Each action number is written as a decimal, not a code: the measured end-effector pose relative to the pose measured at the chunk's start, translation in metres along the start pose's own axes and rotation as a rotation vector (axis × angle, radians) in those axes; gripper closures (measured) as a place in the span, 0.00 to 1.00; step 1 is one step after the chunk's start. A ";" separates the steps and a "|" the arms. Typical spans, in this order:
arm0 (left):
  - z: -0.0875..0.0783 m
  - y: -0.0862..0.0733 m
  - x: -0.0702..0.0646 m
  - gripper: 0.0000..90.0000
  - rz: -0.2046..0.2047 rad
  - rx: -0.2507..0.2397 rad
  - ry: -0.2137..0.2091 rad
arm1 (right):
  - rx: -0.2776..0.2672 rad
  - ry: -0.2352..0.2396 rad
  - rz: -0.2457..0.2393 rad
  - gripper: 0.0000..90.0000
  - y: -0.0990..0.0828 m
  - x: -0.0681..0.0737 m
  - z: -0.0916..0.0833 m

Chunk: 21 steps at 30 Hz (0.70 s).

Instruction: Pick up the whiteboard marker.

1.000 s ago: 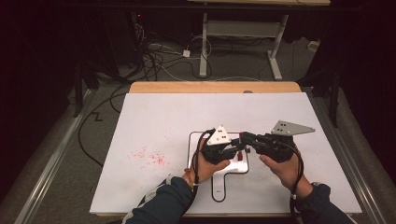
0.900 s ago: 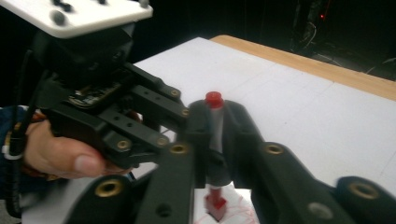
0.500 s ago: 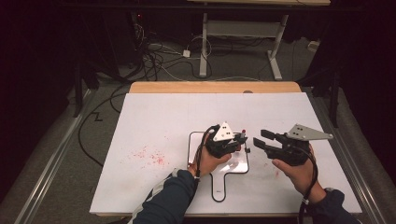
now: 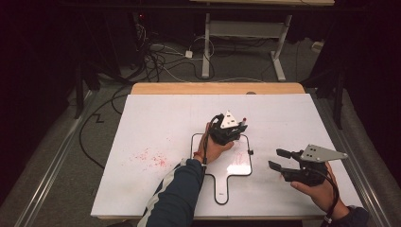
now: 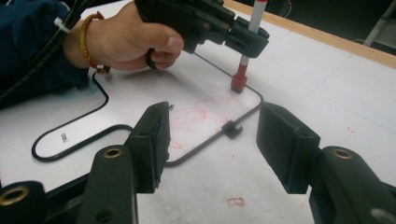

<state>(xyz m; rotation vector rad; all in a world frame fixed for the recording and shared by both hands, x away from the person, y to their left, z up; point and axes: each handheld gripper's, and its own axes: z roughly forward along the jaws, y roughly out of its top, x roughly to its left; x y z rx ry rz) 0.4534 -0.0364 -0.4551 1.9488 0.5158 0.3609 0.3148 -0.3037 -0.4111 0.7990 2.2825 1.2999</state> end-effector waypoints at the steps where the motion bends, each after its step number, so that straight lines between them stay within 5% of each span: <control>1: 0.000 0.000 0.000 0.87 0.000 0.000 0.000 | -0.004 0.001 -0.001 0.50 0.000 0.001 0.000; 9: -0.003 -0.001 -0.017 0.87 0.042 -0.001 -0.064 | -0.002 0.009 -0.019 0.49 0.002 0.004 0.001; 15: -0.005 -0.004 -0.005 0.87 0.016 -0.011 -0.004 | 0.012 0.006 -0.035 0.49 0.001 0.005 0.004; 17: -0.007 -0.006 -0.004 0.87 -0.009 -0.018 -0.023 | 0.014 0.011 -0.040 0.48 0.000 0.005 0.004; 21: -0.011 -0.008 -0.021 0.87 0.030 -0.022 -0.078 | 0.014 0.013 -0.038 0.48 0.000 0.006 0.005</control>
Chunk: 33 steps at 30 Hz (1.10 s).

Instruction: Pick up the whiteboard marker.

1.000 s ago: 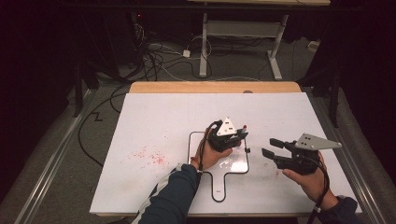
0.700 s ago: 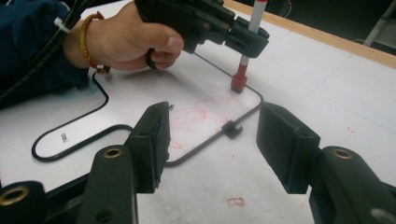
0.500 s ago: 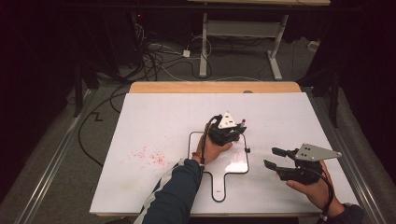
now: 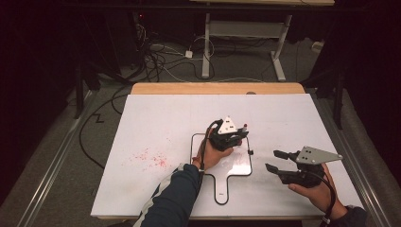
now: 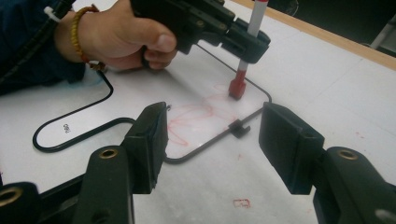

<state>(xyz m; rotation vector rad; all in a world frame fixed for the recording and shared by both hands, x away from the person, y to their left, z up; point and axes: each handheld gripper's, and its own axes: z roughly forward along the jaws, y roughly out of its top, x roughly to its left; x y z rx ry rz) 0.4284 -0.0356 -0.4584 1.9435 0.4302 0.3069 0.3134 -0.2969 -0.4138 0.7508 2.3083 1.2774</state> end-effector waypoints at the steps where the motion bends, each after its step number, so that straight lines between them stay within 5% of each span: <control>1: 0.000 0.000 -0.003 0.87 0.005 -0.003 -0.011 | 0.002 0.001 -0.002 0.47 0.000 0.000 0.000; 5: 0.000 0.002 -0.005 0.87 0.062 0.014 0.009 | 0.001 0.004 -0.009 0.47 0.000 0.002 0.000; 8: 0.002 0.003 0.014 0.87 0.041 0.023 0.069 | -0.003 0.008 -0.016 0.47 0.000 0.003 0.001; 12: 0.001 0.003 0.029 0.87 0.012 0.027 0.095 | 0.007 0.024 -0.030 0.46 -0.001 0.004 0.003; 17: -0.002 -0.001 0.026 0.87 -0.042 0.005 0.042 | 0.012 0.025 -0.032 0.46 -0.003 0.003 0.004; 22: 0.000 0.001 0.001 0.87 0.014 0.007 -0.065 | 0.009 0.032 -0.029 0.45 -0.002 0.003 0.002; 25: -0.001 0.002 -0.008 0.87 0.060 0.017 -0.082 | 0.012 0.029 -0.037 0.43 -0.002 0.005 0.002; 33: -0.008 -0.003 0.022 0.87 0.016 0.013 0.036 | -0.021 -0.018 -0.047 0.38 -0.006 0.009 -0.006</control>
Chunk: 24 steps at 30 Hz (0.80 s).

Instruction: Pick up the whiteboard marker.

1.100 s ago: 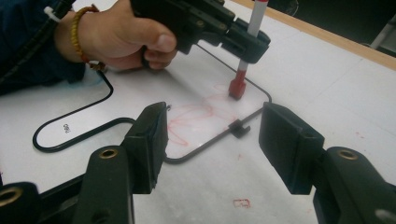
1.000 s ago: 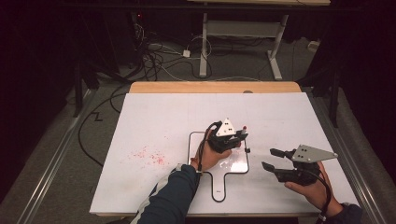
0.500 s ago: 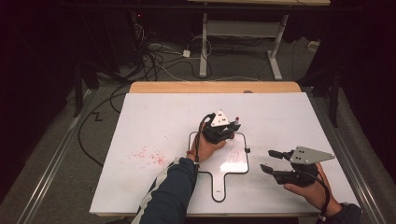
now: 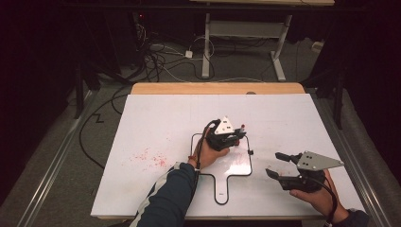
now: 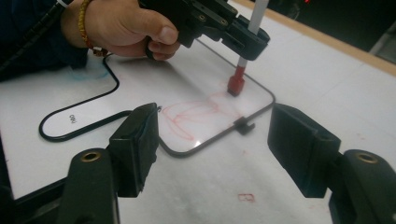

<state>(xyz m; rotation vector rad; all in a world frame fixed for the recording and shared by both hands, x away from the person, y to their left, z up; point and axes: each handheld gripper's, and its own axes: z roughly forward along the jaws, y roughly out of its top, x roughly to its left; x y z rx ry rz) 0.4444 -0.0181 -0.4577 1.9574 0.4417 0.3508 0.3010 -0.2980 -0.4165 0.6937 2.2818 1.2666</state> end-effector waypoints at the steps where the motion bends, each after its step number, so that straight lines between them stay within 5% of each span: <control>1: 0.000 0.000 0.000 0.87 0.000 0.000 0.000 | -0.005 -0.017 -0.007 0.37 0.000 0.001 -0.001; 2: -0.002 -0.002 0.006 0.87 -0.012 -0.004 0.026 | -0.007 -0.042 -0.014 0.36 -0.001 0.002 -0.003; 6: -0.003 -0.004 0.006 0.87 -0.032 -0.011 0.019 | -0.008 -0.075 -0.033 0.35 -0.004 0.004 -0.005; 24: -0.010 -0.005 -0.056 0.87 0.059 -0.022 -0.145 | 0.031 -0.104 -0.041 0.32 -0.017 0.008 -0.011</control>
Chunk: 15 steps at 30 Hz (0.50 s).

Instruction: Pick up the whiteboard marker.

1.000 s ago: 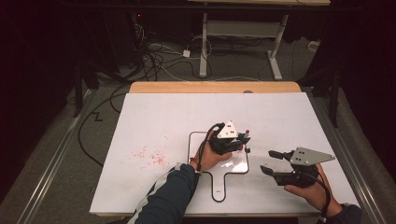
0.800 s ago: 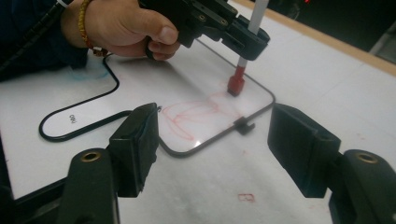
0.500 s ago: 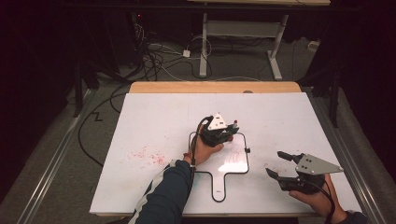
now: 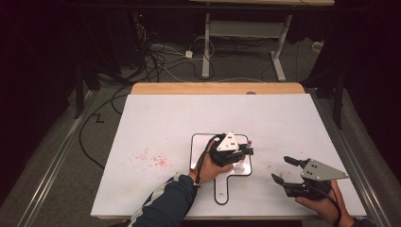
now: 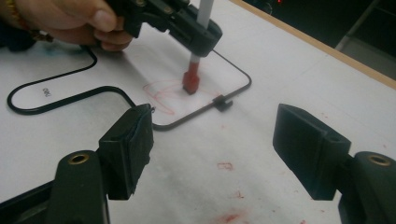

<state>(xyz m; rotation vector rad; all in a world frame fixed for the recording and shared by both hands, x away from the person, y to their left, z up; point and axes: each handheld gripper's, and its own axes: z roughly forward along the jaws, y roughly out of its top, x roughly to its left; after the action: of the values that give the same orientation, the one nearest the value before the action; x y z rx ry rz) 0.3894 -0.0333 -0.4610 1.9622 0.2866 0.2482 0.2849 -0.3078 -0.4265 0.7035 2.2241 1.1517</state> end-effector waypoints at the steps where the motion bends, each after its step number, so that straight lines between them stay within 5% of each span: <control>1: 0.001 0.002 -0.003 0.87 0.033 0.011 0.009 | 0.003 -0.003 0.001 0.32 0.000 0.000 0.001; 6: 0.001 0.001 0.009 0.87 0.025 0.009 0.037 | 0.014 -0.003 -0.012 0.32 -0.001 0.002 0.003; 12: 0.002 0.002 0.043 0.87 -0.013 0.033 0.136 | 0.019 0.011 -0.017 0.32 -0.003 0.002 0.006; 15: 0.001 0.002 0.053 0.87 -0.025 0.039 0.146 | 0.020 0.015 -0.019 0.32 -0.003 0.002 0.007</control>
<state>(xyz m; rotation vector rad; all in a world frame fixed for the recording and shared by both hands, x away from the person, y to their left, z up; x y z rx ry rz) 0.4399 -0.0187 -0.4576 1.9814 0.4135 0.3735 0.2874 -0.3043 -0.4330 0.6831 2.2533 1.1301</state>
